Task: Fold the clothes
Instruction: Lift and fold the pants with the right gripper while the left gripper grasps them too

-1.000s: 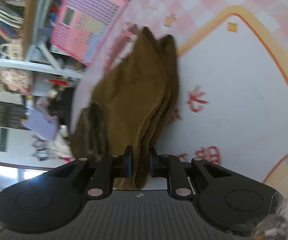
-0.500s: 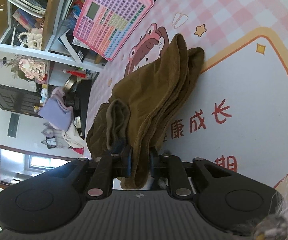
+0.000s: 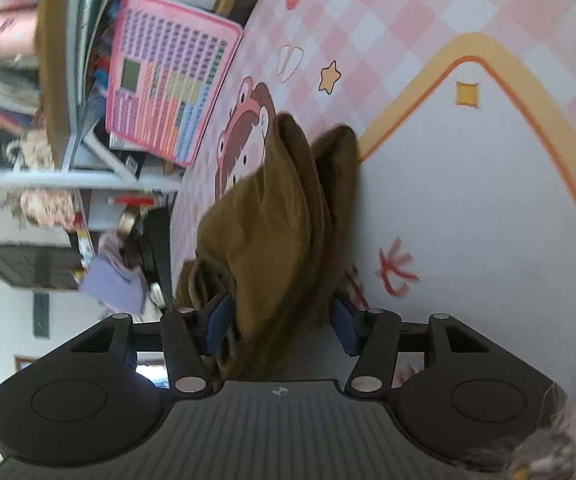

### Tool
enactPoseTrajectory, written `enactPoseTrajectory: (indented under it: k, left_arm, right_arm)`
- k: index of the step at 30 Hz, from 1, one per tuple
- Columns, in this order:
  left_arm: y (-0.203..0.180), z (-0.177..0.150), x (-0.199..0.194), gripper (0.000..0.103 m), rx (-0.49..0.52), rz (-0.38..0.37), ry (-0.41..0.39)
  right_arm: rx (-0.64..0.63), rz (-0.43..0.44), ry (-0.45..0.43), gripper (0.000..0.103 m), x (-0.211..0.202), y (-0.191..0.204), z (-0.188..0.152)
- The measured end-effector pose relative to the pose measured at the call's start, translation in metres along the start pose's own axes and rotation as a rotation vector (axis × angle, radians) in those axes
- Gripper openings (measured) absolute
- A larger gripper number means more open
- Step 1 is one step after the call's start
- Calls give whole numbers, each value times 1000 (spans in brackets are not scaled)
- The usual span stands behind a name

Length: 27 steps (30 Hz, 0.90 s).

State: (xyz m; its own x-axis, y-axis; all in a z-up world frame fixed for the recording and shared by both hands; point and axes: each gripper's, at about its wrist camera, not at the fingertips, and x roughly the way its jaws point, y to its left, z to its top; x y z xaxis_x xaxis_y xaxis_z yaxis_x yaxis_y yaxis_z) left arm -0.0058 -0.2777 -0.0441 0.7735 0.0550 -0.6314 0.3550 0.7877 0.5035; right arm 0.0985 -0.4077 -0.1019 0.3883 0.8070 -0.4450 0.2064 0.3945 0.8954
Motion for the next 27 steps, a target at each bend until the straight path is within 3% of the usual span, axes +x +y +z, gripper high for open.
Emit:
enactPoseTrajectory:
  k: [5, 8, 9, 16, 20, 24, 27]
  left_arm:
    - [2, -1, -12, 5, -38, -18, -16]
    - [1, 0, -19, 5, -59, -45, -32]
    - [0, 2, -21, 5, -68, -58, -40]
    - [-3, 16, -45, 5, -190, -192, -125]
    - [2, 11, -44, 5, -276, -266, -111]
    - [35, -1, -58, 5, -438, -292, -151]
    - [68, -18, -68, 5, -599, -312, -185]
  right_arm:
    - [0, -30, -41, 44, 10, 5, 16]
    - [19, -33, -63, 14, 3, -1, 22]
    - [24, -31, -65, 12, 0, -3, 23]
    - [-5, -9, -139, 11, -45, -2, 13]
    - [-38, -85, -142, 11, -50, 2, 10]
    - [-98, -70, -150, 11, -52, 25, 4]
    - [-221, -41, -144, 11, -44, 66, -4]
